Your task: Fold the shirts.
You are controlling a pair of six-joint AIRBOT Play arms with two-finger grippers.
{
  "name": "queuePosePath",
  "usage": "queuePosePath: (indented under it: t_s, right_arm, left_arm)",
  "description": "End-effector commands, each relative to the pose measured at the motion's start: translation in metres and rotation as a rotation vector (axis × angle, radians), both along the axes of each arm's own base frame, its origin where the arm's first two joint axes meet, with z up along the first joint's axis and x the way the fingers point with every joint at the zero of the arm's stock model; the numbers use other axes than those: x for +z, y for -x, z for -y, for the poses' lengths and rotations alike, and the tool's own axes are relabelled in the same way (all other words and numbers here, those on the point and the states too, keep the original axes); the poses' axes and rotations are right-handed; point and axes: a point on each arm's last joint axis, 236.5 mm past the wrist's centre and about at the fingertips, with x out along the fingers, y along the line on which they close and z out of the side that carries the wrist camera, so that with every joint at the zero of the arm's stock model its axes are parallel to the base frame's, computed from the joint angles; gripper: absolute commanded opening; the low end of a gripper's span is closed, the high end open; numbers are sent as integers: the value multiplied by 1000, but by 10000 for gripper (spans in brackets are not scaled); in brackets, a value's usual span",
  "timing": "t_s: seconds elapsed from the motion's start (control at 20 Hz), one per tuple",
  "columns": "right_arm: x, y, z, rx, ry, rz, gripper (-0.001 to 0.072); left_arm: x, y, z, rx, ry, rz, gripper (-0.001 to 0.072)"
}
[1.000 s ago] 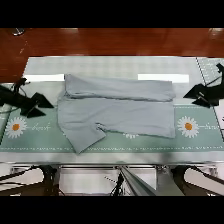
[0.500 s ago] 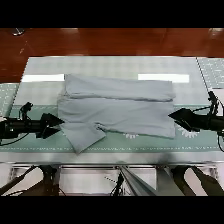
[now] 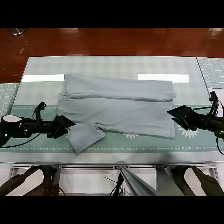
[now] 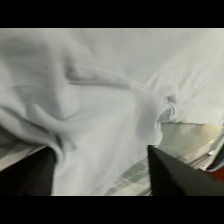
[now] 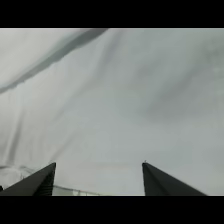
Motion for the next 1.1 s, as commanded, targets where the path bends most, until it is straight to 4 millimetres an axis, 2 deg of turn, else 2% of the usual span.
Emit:
queuePosePath:
  t_s: [0.0, 0.05, 0.15, 0.25, 0.3, 0.5, 0.65, 0.8, 0.95, 1.05]
  right_arm:
    - [-8, 2, 40, -92, 93, -41, 621]
    - [-16, 13, 58, -136, 126, -98, 621]
    - [-34, 45, 76, -134, 180, -230, 621]
    - [-55, 85, 77, -99, 212, -394, 621]
    - [-62, 99, 73, -91, 202, -448, 621]
    - [-79, 107, 51, -49, 142, -494, 621]
    - [-85, 94, 33, 10, 91, -477, 621]
    - [-92, 62, 25, -24, 57, -407, 621]
    - [-91, 34, 10, -18, 3, -354, 621]
    - [-91, 21, 3, -4, -1, -335, 607]
  left_arm:
    - [-5, -1, 7, -34, -35, 21, 33]
    - [-3, 0, 9, -43, -29, 19, 42]
    - [-2, 3, 11, -57, -18, 14, 42]
    - [-1, 3, 11, -67, -17, 21, 42]
    - [-1, 3, 11, -67, -17, 20, 42]
    - [-1, 3, 11, -66, -17, 20, 42]
    - [-1, 3, 11, -66, -17, 20, 42]
    - [-2, 1, 10, -60, -25, 26, 42]
    - [-3, 0, 9, -56, -29, 29, 42]
    - [-3, 0, 9, -56, -29, 30, 42]
